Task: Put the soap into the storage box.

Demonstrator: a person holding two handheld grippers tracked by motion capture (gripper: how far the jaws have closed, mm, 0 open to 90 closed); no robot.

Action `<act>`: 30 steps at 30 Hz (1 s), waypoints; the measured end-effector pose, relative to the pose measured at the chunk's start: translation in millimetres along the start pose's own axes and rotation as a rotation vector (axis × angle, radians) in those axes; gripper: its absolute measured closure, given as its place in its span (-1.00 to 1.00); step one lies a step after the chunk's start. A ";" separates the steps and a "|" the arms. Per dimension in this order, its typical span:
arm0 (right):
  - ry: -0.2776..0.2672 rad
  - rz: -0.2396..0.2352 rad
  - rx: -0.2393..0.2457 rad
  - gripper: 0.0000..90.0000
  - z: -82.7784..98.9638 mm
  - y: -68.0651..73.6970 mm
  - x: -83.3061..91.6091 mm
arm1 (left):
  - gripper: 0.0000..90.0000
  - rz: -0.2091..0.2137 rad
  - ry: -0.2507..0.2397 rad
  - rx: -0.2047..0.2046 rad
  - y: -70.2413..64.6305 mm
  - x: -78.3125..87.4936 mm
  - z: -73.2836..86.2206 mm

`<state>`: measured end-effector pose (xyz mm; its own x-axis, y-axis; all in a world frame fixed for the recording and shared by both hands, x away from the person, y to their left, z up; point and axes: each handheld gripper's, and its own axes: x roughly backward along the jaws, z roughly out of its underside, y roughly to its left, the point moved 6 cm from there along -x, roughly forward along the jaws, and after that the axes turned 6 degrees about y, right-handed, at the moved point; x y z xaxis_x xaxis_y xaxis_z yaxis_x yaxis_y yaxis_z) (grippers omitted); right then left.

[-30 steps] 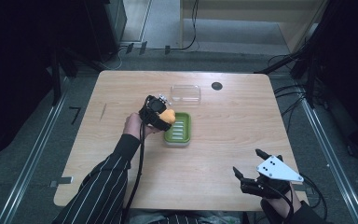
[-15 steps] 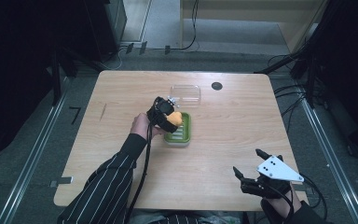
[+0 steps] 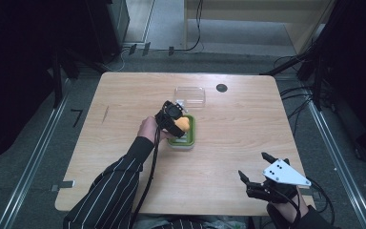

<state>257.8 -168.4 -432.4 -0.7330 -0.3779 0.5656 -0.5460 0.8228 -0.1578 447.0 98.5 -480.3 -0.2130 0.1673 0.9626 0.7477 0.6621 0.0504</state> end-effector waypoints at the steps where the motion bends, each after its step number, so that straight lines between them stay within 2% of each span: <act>1: 0.000 0.001 0.000 -0.70 0.1 0.0 0.0 | -0.12 -0.004 0.005 -0.005 0.7 -0.9 0.4; 5: 0.000 0.000 0.000 -0.70 0.2 0.0 0.0 | -0.12 -0.006 0.002 -0.002 1.3 -2.4 0.5; 15: -0.001 0.001 -0.002 -0.70 0.2 -0.1 0.2 | -0.13 -0.008 0.022 -0.036 -5.5 -8.7 -4.3; 30: -0.001 0.001 0.000 -0.70 0.2 0.0 0.3 | -0.13 -0.058 0.049 -0.053 -6.6 -11.4 -4.1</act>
<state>257.5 -168.6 -432.4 -0.7338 -0.3775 0.5649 -0.5454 0.8231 -0.1583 447.1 89.2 -490.5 -0.2268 0.0931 0.9695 0.7677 0.6297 0.1191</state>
